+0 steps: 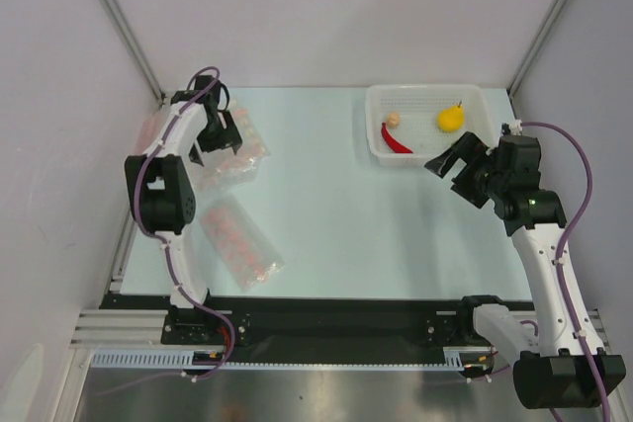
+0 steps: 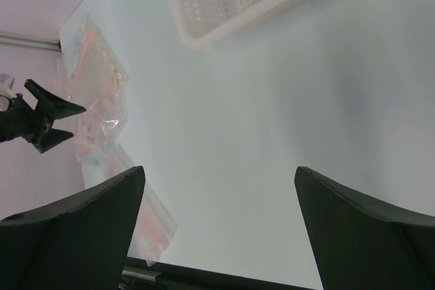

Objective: Place the food in the zip-top bag and seal the zipper
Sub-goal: Pick up the zipper food storage bag at the center of the board.

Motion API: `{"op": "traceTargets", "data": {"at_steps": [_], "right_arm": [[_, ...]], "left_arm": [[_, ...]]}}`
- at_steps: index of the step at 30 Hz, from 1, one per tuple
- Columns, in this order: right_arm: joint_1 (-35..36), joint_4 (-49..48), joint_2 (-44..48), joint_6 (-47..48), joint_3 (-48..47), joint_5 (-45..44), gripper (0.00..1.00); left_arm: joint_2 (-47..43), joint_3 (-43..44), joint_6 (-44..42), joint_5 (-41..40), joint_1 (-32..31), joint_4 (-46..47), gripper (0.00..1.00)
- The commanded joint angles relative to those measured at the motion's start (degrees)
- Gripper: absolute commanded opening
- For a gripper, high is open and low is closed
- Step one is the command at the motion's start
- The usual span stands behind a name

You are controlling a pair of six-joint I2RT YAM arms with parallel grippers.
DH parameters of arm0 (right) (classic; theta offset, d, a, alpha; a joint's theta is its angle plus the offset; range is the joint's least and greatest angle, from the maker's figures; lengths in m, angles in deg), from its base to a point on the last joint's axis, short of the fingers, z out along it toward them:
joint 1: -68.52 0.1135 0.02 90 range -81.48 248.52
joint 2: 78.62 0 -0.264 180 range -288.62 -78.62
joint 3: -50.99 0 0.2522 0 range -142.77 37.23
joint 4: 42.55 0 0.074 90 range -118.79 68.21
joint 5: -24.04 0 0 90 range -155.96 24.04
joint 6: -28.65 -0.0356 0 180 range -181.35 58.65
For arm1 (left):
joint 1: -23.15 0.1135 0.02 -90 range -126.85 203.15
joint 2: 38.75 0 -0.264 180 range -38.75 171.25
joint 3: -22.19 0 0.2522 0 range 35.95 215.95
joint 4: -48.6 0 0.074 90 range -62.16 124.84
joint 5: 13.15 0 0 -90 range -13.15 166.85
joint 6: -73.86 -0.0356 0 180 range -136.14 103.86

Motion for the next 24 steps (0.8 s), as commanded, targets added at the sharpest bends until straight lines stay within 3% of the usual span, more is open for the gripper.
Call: {"op": "traceTargets", "data": {"at_steps": [1,5,6,7,8,10,16,24], "right_arm": [[-0.3,-2.0,-0.1,1.6,-1.8,0.5,1.0],[-0.4,-1.9,-0.5,2.1,-2.3,-0.1,1.0],[-0.4,-1.9,-0.6,2.2,-2.4,-0.2,0.99],[-0.4,-2.0,-0.9,2.3,-2.3,-0.2,1.0],[-0.5,-2.1,-0.9,2.3,-2.2,-0.4,1.0],[-0.5,-2.1,-1.1,2.3,-2.2,-0.5,1.0],[-0.4,-2.1,-1.5,2.4,-2.6,-0.2,1.0],[-0.2,-4.3,-3.9,3.3,-2.0,3.6,0.99]], "left_arm": [[5.7,6.9,-0.5,1.5,1.6,-4.2,0.98],[4.9,4.4,-0.8,7.0,1.6,-2.0,0.72],[4.2,3.4,-1.8,8.6,1.6,0.0,0.53],[3.1,1.9,-2.3,9.8,1.6,0.6,0.42],[2.8,1.5,-3.5,11.2,1.5,0.9,0.22],[2.2,1.9,-4.7,11.4,0.7,0.2,0.0],[-4.3,0.3,-9.1,11.8,-6.4,2.0,0.0],[-16.2,-5.0,-14.2,17.1,-21.4,6.5,0.0]]}}
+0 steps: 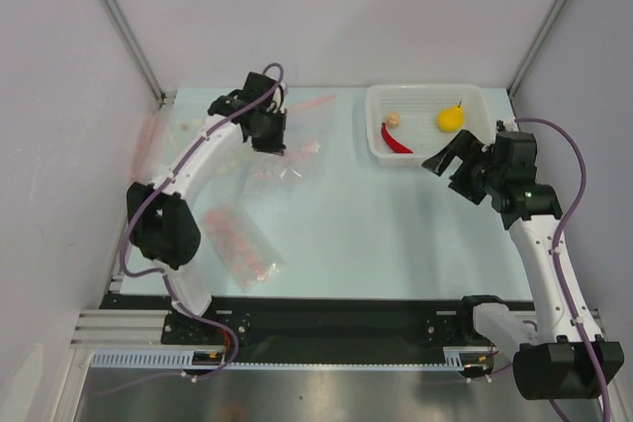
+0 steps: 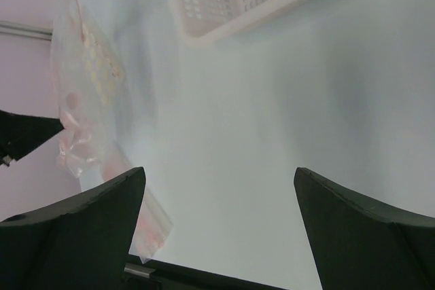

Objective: Place the food in the zip-top bag and seal the zipper
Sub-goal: Pick up the zipper food storage bag at the center of the board.

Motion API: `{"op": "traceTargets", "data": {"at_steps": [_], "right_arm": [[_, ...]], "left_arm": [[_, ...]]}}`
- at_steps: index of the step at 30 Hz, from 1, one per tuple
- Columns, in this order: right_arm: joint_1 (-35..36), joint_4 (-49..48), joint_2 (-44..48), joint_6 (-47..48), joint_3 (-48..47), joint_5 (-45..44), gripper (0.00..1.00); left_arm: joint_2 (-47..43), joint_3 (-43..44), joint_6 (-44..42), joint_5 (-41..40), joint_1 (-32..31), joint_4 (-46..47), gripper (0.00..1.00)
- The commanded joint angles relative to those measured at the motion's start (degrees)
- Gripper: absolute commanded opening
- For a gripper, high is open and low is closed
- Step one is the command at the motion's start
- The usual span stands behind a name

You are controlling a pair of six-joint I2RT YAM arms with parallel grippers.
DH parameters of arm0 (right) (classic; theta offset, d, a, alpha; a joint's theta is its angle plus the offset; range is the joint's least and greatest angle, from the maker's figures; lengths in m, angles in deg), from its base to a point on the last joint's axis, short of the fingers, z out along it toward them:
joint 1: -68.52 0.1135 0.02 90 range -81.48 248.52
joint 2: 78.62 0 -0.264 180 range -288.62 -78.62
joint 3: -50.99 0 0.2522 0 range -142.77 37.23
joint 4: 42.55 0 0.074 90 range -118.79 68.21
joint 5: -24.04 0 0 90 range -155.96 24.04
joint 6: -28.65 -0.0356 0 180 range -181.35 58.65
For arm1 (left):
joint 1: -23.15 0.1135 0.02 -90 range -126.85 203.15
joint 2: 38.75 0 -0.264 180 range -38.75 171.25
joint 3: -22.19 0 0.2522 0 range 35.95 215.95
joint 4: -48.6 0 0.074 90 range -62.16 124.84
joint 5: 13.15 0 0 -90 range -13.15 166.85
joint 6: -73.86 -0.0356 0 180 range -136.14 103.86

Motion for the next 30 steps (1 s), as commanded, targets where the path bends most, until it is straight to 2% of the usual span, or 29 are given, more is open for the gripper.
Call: {"op": "traceTargets", "data": {"at_steps": [1,8,13,19,23,28,30], "right_arm": [[-0.1,-4.2,-2.3,1.8,-2.1,4.4,0.98],[-0.1,-14.1,-9.2,0.2,-3.8,19.4,0.86],[0.9,-23.1,-11.3,-4.9,-3.8,24.4,0.86],[3.8,-20.2,-16.2,-4.4,-5.2,22.9,0.87],[5.2,-19.0,-18.3,-1.9,-5.1,21.2,0.87],[5.1,-15.4,-20.7,1.7,-7.2,19.3,0.88],[5.1,-12.2,-21.8,4.3,-8.8,17.6,0.89]], "left_arm": [[-6.8,-2.7,-3.8,2.6,-4.8,2.8,0.0],[-15.7,-14.4,-4.5,0.9,-14.1,11.8,0.0],[-19.4,-20.5,-3.9,0.1,-16.6,16.0,0.0],[-20.8,-25.5,-3.7,-1.5,-20.3,19.6,0.0],[-22.3,-30.0,-3.0,-5.9,-23.5,23.3,0.0],[-27.0,-35.7,-4.6,-11.7,-27.9,27.4,0.0],[-29.7,-37.9,-5.6,-11.5,-28.1,30.1,0.0]]}}
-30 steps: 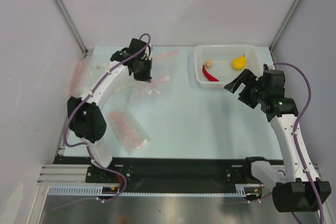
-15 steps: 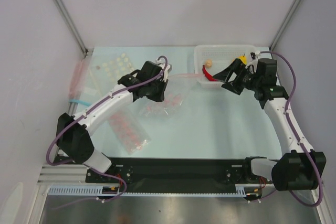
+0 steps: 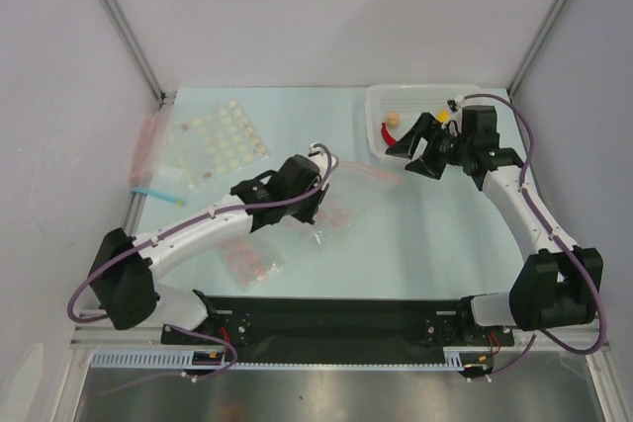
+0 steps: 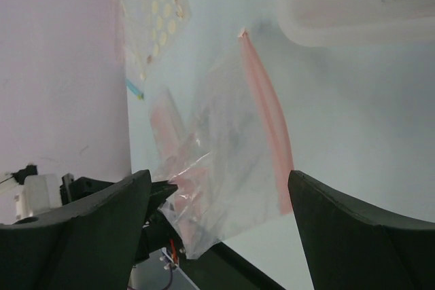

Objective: Place the food in the zip-top bag and seal the zipper
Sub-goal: Pick up the zipper food storage bag at the center of the board.

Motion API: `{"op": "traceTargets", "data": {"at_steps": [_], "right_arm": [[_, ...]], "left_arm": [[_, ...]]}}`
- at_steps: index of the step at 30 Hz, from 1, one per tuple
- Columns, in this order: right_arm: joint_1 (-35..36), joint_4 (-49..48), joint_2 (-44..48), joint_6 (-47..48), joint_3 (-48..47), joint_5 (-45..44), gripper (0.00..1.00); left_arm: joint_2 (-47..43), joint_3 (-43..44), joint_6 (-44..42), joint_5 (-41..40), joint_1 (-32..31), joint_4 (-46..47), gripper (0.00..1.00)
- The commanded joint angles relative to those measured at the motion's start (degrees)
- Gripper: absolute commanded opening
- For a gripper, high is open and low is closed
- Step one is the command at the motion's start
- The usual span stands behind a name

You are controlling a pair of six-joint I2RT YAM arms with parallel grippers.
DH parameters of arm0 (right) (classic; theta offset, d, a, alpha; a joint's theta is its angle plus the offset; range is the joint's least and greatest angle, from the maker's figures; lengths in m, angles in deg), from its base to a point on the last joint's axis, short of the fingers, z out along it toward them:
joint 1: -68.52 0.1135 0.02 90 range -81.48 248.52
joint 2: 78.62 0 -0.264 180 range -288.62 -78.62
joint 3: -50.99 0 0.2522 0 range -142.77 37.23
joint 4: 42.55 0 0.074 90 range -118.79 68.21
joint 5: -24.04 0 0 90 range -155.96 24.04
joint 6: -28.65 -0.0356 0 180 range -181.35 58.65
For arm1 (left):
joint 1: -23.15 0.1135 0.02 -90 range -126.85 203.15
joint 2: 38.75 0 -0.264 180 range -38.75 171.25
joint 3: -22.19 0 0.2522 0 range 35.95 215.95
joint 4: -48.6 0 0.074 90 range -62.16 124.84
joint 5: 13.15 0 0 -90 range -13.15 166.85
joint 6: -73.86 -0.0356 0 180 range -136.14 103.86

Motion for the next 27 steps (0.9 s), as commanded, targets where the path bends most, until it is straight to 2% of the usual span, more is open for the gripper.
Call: {"op": "traceTargets", "data": {"at_steps": [1,7,17,23,27], "right_arm": [[-0.2,4.2,-1.3,5.3,-4.9,-2.5,0.89],[-0.2,3.4,-4.3,5.6,-5.1,1.7,0.86],[1.6,0.5,-7.3,2.5,-7.4,8.6,0.75],[2.8,-2.7,-9.1,-0.2,-9.5,10.7,0.77],[4.5,5.3,-11.9,2.2,-15.8,8.7,0.79]], "left_arm": [[-6.5,-2.3,-2.6,-3.0,-0.5,7.7,0.0],[-9.8,-4.7,-5.4,-2.0,-0.7,8.9,0.0],[-14.6,-7.4,-8.4,-3.3,-1.5,10.6,0.0],[-14.4,-4.7,-11.6,-1.9,-1.8,9.7,0.0],[-14.1,-2.4,-13.7,-1.5,-1.8,7.2,0.0]]}}
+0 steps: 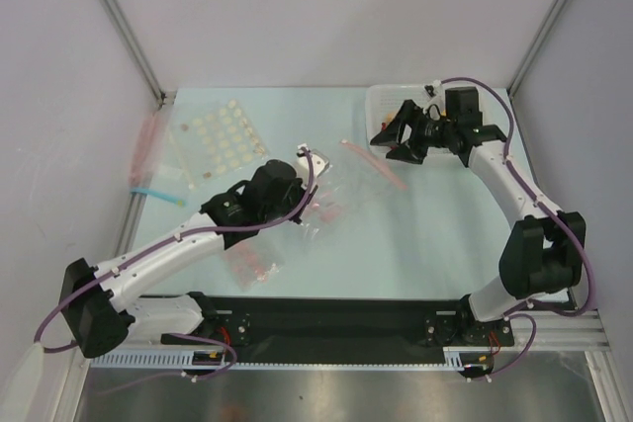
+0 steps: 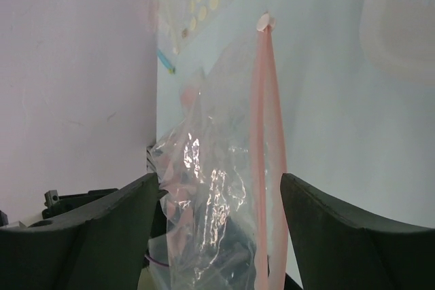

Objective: Place the food in the zip-top bag and seal the zipper
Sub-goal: Pick up the zipper food storage bag at the center of the board.

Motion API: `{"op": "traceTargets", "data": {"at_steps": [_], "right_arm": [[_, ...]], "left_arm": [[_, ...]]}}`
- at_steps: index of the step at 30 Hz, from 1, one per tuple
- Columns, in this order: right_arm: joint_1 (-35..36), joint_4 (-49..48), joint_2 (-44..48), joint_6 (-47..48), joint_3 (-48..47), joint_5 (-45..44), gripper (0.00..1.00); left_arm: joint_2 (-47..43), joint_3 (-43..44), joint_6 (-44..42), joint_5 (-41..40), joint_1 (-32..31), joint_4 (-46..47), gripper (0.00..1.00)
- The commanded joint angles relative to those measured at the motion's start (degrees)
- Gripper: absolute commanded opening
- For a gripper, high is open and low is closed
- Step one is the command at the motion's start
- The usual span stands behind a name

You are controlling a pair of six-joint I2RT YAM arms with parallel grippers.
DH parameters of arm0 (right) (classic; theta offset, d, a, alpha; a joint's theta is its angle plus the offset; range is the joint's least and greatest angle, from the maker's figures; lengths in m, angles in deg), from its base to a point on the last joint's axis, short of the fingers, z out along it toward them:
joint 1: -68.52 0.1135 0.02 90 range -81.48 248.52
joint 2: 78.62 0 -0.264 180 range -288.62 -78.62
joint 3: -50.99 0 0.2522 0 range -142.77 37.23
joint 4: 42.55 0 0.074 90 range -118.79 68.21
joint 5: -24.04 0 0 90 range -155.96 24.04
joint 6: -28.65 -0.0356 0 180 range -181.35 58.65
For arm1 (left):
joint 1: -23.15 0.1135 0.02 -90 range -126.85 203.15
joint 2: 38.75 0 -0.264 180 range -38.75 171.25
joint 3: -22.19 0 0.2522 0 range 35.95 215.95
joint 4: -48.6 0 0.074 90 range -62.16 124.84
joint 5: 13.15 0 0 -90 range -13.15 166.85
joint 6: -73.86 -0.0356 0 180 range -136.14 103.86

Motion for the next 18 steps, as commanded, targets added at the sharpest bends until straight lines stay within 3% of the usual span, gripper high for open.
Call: {"op": "traceTargets", "data": {"at_steps": [1,14,18], "right_arm": [[1.9,4.3,-1.7,2.5,-6.5,0.1,0.79],[3.0,4.4,-2.1,3.0,-3.1,4.1,0.72],[3.1,2.7,-2.5,2.9,-2.9,6.2,0.56]], "left_arm": [[-1.3,4.0,-2.9,1.0,-0.5,0.5,0.0],[-1.4,3.2,-4.5,0.1,-1.8,2.8,0.0],[-0.3,3.5,-5.0,-1.0,-2.0,2.9,0.0]]}}
